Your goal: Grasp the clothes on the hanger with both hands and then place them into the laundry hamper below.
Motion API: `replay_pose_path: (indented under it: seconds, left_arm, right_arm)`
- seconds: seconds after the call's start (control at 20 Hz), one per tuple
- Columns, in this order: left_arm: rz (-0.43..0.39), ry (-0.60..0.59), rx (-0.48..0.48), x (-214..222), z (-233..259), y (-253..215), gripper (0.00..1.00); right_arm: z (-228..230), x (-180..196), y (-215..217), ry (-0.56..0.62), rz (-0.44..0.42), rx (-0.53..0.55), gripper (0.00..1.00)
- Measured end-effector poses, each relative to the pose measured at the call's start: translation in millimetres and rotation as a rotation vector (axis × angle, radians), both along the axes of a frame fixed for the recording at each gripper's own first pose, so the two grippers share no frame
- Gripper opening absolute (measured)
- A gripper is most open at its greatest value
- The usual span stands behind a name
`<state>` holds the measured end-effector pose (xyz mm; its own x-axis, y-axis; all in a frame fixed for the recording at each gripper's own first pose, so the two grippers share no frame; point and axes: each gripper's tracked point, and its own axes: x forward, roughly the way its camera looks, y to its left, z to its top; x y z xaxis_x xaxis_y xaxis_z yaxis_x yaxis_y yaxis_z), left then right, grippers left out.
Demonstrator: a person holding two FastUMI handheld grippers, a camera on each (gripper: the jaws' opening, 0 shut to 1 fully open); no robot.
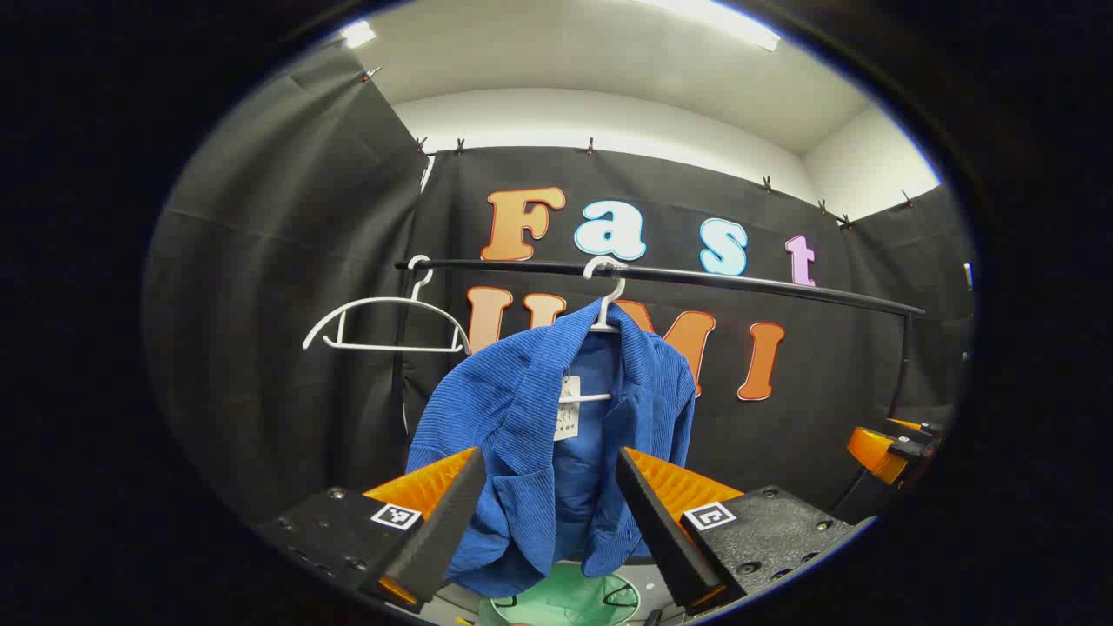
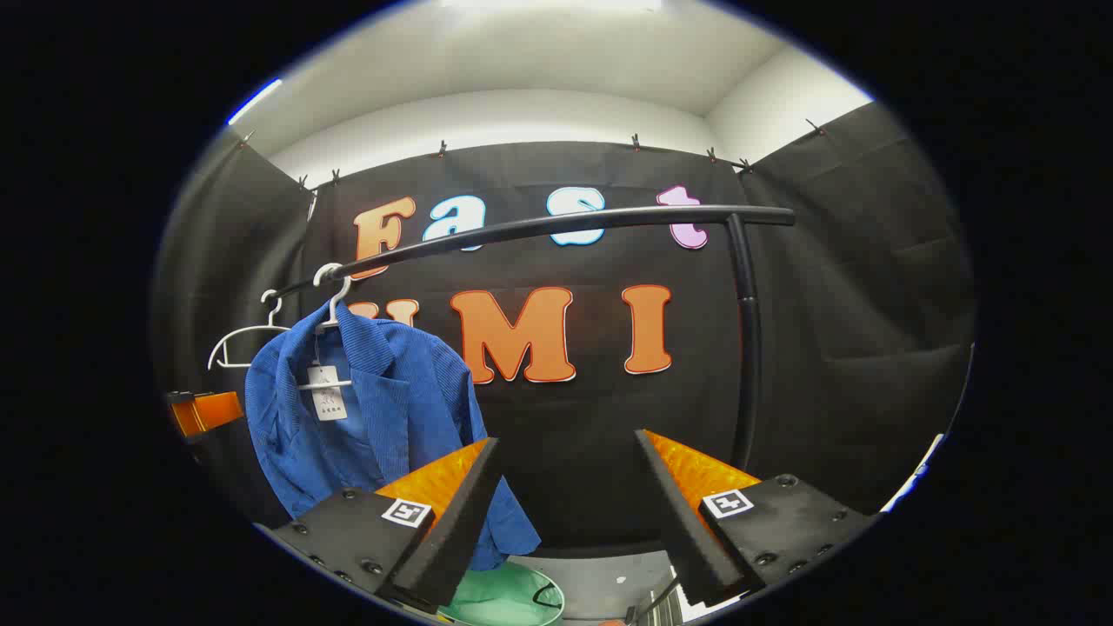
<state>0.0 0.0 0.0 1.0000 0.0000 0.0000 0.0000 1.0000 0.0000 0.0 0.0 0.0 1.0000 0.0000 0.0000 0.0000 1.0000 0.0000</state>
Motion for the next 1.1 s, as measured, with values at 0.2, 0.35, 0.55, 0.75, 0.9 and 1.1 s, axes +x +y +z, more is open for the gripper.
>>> replay_pose_path:
  seconds: [0.2, 0.35, 0.55, 0.75, 0.9, 1.1]
  left_arm:
    - [-0.001, 0.002, -0.014, 3, 1, 8, 0.95]
    - [-0.008, 0.002, -0.023, 6, 0, 9, 0.92]
    - [-0.023, 0.015, -0.012, 12, -6, 6, 0.92]
    - [-0.027, 0.026, -0.01, 17, -10, 7, 0.92]
    - [-0.021, 0.028, -0.009, 21, -11, 11, 0.92]
    - [-0.015, 0.032, -0.016, 24, -14, 13, 0.95]
  right_arm:
    - [-3, 2, 4, 0.008, -0.011, -0.004, 0.98]
    - [-4, 2, 9, 0.011, -0.012, -0.006, 0.98]
    - [-4, 4, 11, 0.009, -0.019, -0.017, 1.0]
    - [-9, 12, 19, 0.02, -0.009, -0.009, 0.98]
    - [-14, 16, 26, 0.028, 0.003, -0.009, 0.98]
    - [-18, 22, 37, 0.036, 0.025, -0.011, 0.98]
